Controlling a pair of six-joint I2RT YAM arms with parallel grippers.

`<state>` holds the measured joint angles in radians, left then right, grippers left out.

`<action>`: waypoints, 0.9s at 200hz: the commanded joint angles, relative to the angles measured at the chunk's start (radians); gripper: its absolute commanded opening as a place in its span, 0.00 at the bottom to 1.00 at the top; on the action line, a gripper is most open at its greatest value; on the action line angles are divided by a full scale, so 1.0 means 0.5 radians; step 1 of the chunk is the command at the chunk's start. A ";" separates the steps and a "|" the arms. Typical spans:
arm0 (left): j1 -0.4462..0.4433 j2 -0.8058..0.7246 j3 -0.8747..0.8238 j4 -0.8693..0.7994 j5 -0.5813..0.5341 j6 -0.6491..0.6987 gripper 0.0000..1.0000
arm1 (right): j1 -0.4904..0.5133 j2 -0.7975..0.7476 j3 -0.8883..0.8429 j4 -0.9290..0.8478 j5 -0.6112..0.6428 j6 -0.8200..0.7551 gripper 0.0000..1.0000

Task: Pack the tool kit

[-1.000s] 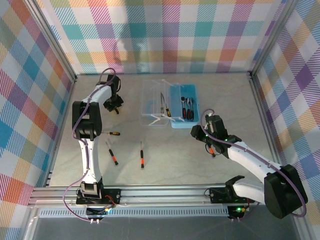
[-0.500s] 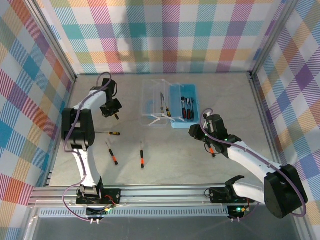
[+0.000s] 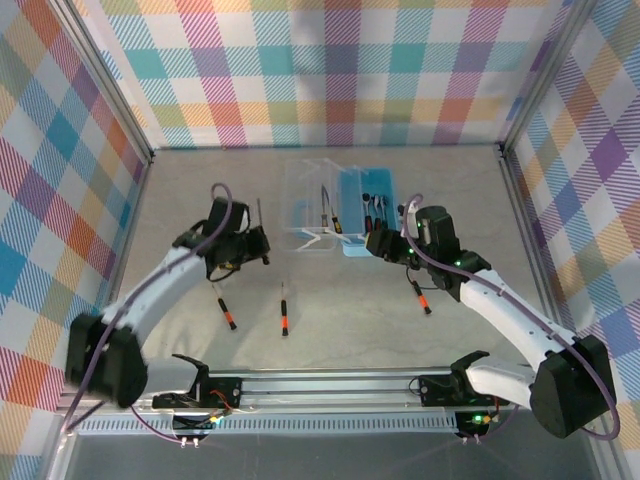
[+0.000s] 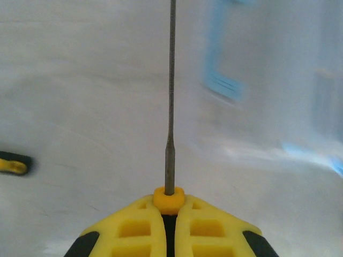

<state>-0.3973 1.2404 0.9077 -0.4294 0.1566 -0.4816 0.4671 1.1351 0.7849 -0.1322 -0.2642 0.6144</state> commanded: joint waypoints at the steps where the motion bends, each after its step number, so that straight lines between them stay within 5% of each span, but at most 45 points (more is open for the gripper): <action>1: -0.212 -0.253 -0.165 0.399 0.152 0.004 0.00 | 0.076 0.091 0.186 -0.029 -0.216 0.034 0.42; 46: -0.577 -0.295 -0.239 0.507 0.101 0.032 0.00 | 0.273 0.366 0.498 0.011 -0.229 0.078 0.45; 100: -0.696 -0.168 -0.180 0.578 0.046 0.008 0.00 | 0.416 0.641 0.619 0.120 -0.204 0.200 0.44; 151: -0.727 -0.152 -0.169 0.593 0.053 0.010 0.00 | 0.434 0.757 0.681 0.097 -0.184 0.202 0.33; 180: -0.735 -0.173 -0.176 0.582 0.018 0.012 0.00 | 0.433 0.778 0.701 0.062 -0.144 0.196 0.17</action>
<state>-0.7509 1.1679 0.7975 -0.1726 0.1894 -0.4812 0.6785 1.5166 1.0981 -0.0944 -0.3511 0.7132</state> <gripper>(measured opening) 0.068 0.235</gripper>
